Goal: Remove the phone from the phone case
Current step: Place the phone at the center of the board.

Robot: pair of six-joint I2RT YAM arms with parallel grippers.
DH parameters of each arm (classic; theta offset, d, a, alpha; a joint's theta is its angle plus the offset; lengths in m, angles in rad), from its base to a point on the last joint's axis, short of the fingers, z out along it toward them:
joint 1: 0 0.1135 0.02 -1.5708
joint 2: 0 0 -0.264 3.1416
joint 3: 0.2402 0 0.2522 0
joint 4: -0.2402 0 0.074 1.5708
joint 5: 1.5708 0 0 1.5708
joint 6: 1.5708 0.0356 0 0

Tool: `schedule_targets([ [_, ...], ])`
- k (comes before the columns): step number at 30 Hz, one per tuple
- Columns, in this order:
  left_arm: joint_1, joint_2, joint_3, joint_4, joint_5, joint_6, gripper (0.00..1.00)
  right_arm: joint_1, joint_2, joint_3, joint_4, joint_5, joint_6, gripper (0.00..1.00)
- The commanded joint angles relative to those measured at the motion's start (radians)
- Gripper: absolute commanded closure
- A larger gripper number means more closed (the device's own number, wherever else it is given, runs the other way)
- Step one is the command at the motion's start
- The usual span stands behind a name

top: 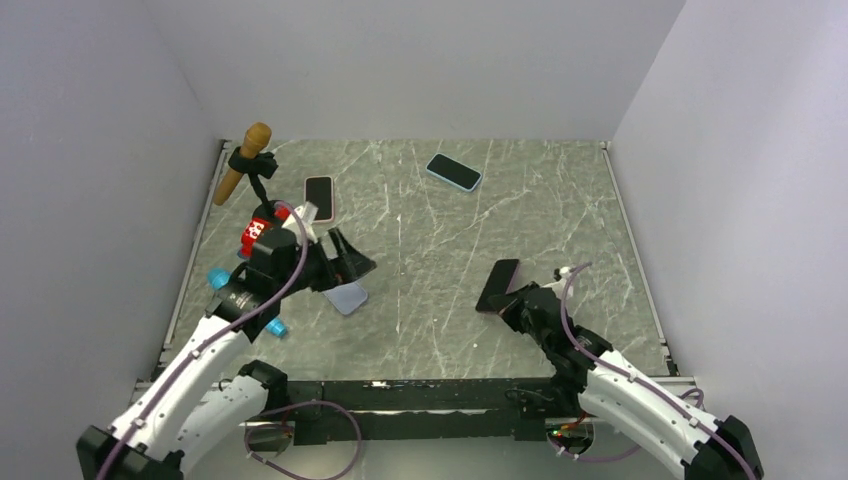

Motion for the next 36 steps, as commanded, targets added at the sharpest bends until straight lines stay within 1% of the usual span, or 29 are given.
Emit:
schedule_targets([
  [1,-0.172,0.074,0.184,0.032,-0.207,0.081,0.01,-0.099,0.0,0.028,0.137,0.248,0.126,1.0],
  [3,-0.183,0.106,0.27,0.015,-0.255,0.102,0.01,-0.163,0.057,0.058,0.164,0.346,0.109,1.0],
  [5,-0.186,0.125,0.342,0.03,-0.279,0.129,0.01,-0.26,0.16,0.115,0.182,0.379,0.093,1.0],
  [7,-0.184,0.147,0.403,0.078,-0.279,0.17,0.01,-0.356,0.275,0.149,0.291,0.372,0.079,1.0],
  [9,-0.186,0.181,0.464,0.13,-0.26,0.241,0.01,-0.437,0.379,0.158,0.423,0.366,0.089,1.0],
  [11,-0.185,0.223,0.535,0.114,-0.266,0.326,0.01,-0.499,0.504,0.182,0.549,0.378,0.104,1.0],
  [13,-0.185,0.251,0.593,0.096,-0.279,0.397,0.01,-0.546,0.622,0.234,0.62,0.379,0.096,1.0],
  [14,-0.184,0.257,0.608,0.092,-0.314,0.434,0.02,-0.565,0.672,0.267,0.645,0.383,0.088,1.0],
  [16,-0.185,0.253,0.594,0.108,-0.357,0.478,0.02,-0.6,0.773,0.334,0.679,0.392,0.095,1.0],
  [18,-0.184,0.226,0.513,0.161,-0.376,0.517,0.02,-0.635,0.881,0.408,0.704,0.362,0.12,1.0],
  [19,-0.175,0.201,0.469,0.197,-0.36,0.52,0.03,-0.647,0.931,0.446,0.709,0.359,0.137,1.0],
  [21,-0.167,0.173,0.427,0.198,-0.383,0.504,0.02,-0.667,1.024,0.514,0.716,0.362,0.177,1.0],
  [24,-0.183,0.162,0.411,0.2,-0.382,0.512,0.02,-0.675,1.166,0.656,0.681,0.36,0.234,1.0],
  [26,-0.191,0.172,0.421,0.193,-0.373,0.522,0.03,-0.708,1.24,0.723,0.663,0.347,0.278,1.0],
  [30,-0.187,0.199,0.419,0.196,-0.355,0.507,0.03,-0.712,1.337,0.822,0.602,0.356,0.354,1.0],
  [32,-0.172,0.208,0.422,0.197,-0.329,0.496,0.04,-0.711,1.364,0.84,0.582,0.368,0.396,1.0],
  [36,-0.136,0.208,0.411,0.209,-0.294,0.471,0.04,-0.713,1.392,0.87,0.534,0.379,0.397,1.0],
])
